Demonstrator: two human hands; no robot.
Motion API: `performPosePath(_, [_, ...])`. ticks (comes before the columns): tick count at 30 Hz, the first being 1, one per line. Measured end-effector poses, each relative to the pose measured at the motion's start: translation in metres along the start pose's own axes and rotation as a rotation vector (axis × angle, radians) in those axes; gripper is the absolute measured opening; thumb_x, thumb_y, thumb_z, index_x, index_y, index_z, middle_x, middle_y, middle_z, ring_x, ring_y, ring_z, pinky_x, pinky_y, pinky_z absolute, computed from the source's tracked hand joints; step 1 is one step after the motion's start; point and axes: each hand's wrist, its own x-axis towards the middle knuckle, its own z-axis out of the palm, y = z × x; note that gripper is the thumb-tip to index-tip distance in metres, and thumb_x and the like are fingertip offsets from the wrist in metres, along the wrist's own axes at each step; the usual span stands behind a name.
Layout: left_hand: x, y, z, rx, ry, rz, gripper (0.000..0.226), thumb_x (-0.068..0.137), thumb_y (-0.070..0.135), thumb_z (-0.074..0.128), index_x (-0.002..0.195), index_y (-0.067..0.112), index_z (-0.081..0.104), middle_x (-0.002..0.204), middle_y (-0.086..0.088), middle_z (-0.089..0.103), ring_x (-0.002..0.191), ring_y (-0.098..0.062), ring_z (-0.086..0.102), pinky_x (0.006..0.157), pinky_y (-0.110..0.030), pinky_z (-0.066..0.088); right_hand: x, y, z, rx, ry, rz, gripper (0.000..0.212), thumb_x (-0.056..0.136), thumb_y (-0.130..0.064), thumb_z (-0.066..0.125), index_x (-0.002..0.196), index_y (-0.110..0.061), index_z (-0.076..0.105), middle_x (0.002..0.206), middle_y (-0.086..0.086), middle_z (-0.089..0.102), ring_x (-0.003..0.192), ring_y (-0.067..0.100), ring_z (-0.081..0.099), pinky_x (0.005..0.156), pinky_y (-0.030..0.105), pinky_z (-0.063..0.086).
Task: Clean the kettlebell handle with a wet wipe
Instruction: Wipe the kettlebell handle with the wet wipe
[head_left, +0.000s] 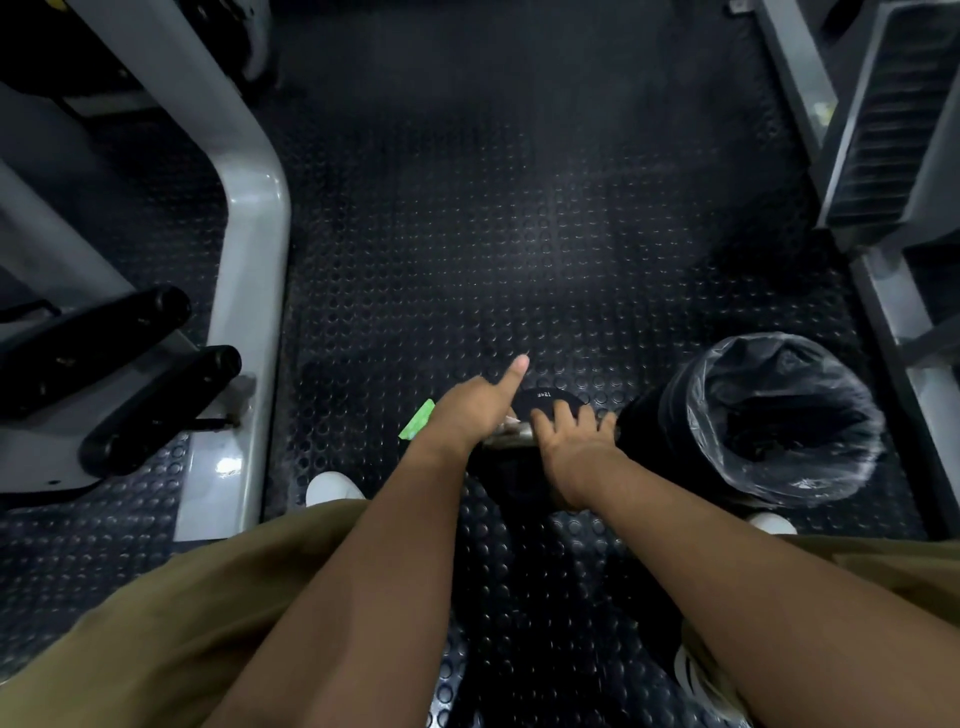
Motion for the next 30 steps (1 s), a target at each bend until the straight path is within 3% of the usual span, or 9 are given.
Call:
performPosePath(3, [0.003,-0.01,0.029,0.07,-0.038,-0.017,0.108,0.081,0.096,0.013,0.118,0.016,0.077,0.124,-0.01,0.072,0.115,-0.029,0.065,0.103,-0.044,0.047,-0.003,0.001,-0.001,-0.003,0.002,-0.02,0.115,0.076,-0.027,0.082,0.157,-0.02,0.001,0.148,0.013,0.018,0.138,0.04,0.025,0.117,0.069,0.016])
performPosePath(8, [-0.003,-0.03,0.041,-0.044,-0.012,-0.006,0.09,0.099,0.08,0.013,0.138,0.018,0.066,0.14,-0.011,0.063,0.128,-0.03,0.057,0.11,-0.044,0.041,-0.004,0.003,-0.001,0.018,0.012,-0.04,0.114,0.076,-0.033,0.081,0.156,-0.021,0.001,0.147,0.011,0.019,0.136,0.039,0.027,0.117,0.068,0.016])
performPosePath(11, [-0.001,-0.03,0.028,-0.034,-0.019,-0.017,0.091,0.095,0.085,0.017,0.129,0.021,0.072,0.133,-0.007,0.068,0.123,-0.028,0.061,0.104,-0.042,0.044,-0.001,0.002,0.002,0.025,0.008,-0.035,0.114,0.077,-0.038,0.08,0.156,-0.022,0.0,0.147,0.011,0.018,0.137,0.039,0.026,0.117,0.069,0.014])
performPosePath(14, [0.002,-0.021,0.007,-0.1,-0.014,-0.004,0.09,0.089,0.09,0.022,0.096,0.025,0.083,0.105,0.002,0.079,0.106,-0.02,0.069,0.099,-0.041,0.049,0.0,0.001,0.002,0.001,0.012,-0.02,0.119,0.076,-0.036,0.081,0.158,-0.023,-0.004,0.15,0.013,0.015,0.139,0.041,0.024,0.117,0.07,0.014])
performPosePath(16, [0.002,-0.017,0.003,-0.165,-0.022,0.021,0.087,0.091,0.087,0.024,0.087,0.025,0.085,0.094,0.006,0.08,0.098,-0.015,0.071,0.094,-0.038,0.05,-0.001,0.001,0.001,-0.004,0.004,-0.014,0.121,0.076,-0.028,0.082,0.158,-0.021,-0.006,0.152,0.014,0.013,0.14,0.042,0.023,0.117,0.069,0.014])
performPosePath(21, [-0.002,-0.033,0.035,-0.064,-0.032,0.035,0.08,0.098,0.08,0.022,0.123,0.025,0.075,0.125,-0.004,0.072,0.118,-0.026,0.065,0.106,-0.041,0.046,-0.004,0.002,-0.001,0.014,0.006,-0.029,0.117,0.076,-0.032,0.081,0.158,-0.021,-0.002,0.149,0.012,0.017,0.138,0.039,0.025,0.118,0.068,0.015])
performPosePath(25, [-0.006,-0.036,0.035,-0.161,-0.05,-0.023,0.08,0.096,0.083,0.025,0.13,0.025,0.07,0.126,0.001,0.067,0.117,-0.022,0.059,0.101,-0.039,0.043,-0.004,0.002,-0.001,0.021,0.002,-0.036,0.115,0.076,-0.029,0.081,0.157,-0.022,-0.002,0.15,0.012,0.016,0.138,0.039,0.025,0.118,0.068,0.014])
performPosePath(27, [-0.004,-0.033,0.023,-0.163,-0.074,-0.031,0.086,0.09,0.089,0.029,0.127,0.024,0.073,0.124,0.003,0.068,0.113,-0.02,0.06,0.096,-0.037,0.041,-0.003,0.002,0.0,0.007,0.007,-0.038,0.115,0.076,-0.027,0.081,0.156,-0.022,-0.002,0.149,0.012,0.016,0.137,0.039,0.025,0.117,0.068,0.014])
performPosePath(30, [0.002,-0.028,-0.002,-0.194,-0.105,-0.019,0.084,0.087,0.091,0.032,0.096,0.027,0.085,0.108,0.003,0.078,0.103,-0.016,0.068,0.089,-0.036,0.047,-0.003,0.002,0.0,0.012,0.009,-0.036,0.116,0.075,-0.022,0.079,0.157,-0.022,-0.003,0.15,0.012,0.015,0.137,0.039,0.025,0.117,0.068,0.014])
